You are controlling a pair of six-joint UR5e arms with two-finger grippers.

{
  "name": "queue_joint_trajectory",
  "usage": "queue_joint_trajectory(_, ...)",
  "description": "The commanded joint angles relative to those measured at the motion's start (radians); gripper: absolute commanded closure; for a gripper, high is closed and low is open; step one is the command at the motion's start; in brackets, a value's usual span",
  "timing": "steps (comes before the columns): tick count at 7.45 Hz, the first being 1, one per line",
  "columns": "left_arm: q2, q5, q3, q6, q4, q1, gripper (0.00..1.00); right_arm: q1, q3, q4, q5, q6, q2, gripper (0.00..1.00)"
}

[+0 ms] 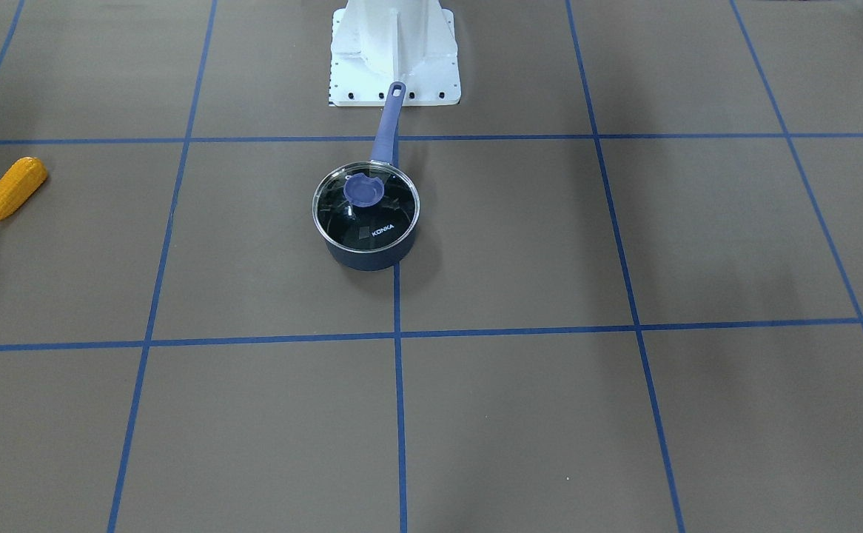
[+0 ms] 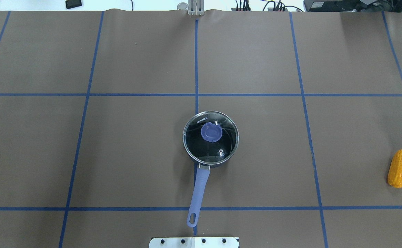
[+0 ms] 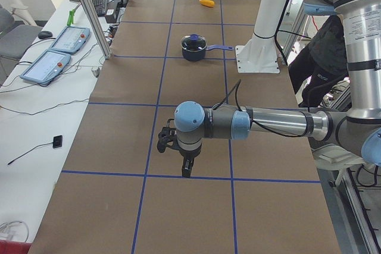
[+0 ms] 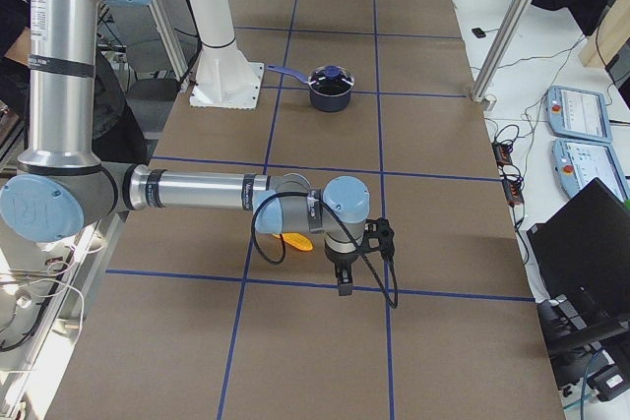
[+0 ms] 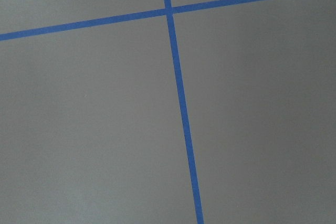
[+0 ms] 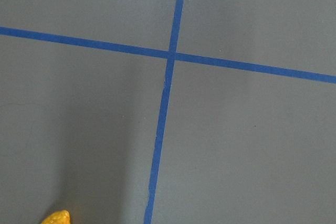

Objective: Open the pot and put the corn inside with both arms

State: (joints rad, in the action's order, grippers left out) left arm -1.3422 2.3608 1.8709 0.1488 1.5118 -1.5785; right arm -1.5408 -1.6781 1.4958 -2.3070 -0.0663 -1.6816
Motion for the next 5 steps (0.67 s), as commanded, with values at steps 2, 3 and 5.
queue_joint_trajectory(2, 0.0, -0.001, 0.016, -0.002, -0.008, 0.002, 0.01, 0.001, 0.0, 0.0, -0.003, 0.0, 0.0, 0.0)
queue_joint_trajectory(3, 0.0, 0.0, 0.019, -0.002, -0.005, 0.002, 0.01, 0.001, -0.002, -0.002, 0.001, -0.001, 0.002, 0.0)
queue_joint_trajectory(5, -0.024, 0.002, 0.02, -0.006, 0.002, 0.006, 0.01, 0.017, -0.026, -0.002, 0.003, -0.001, 0.011, 0.0)
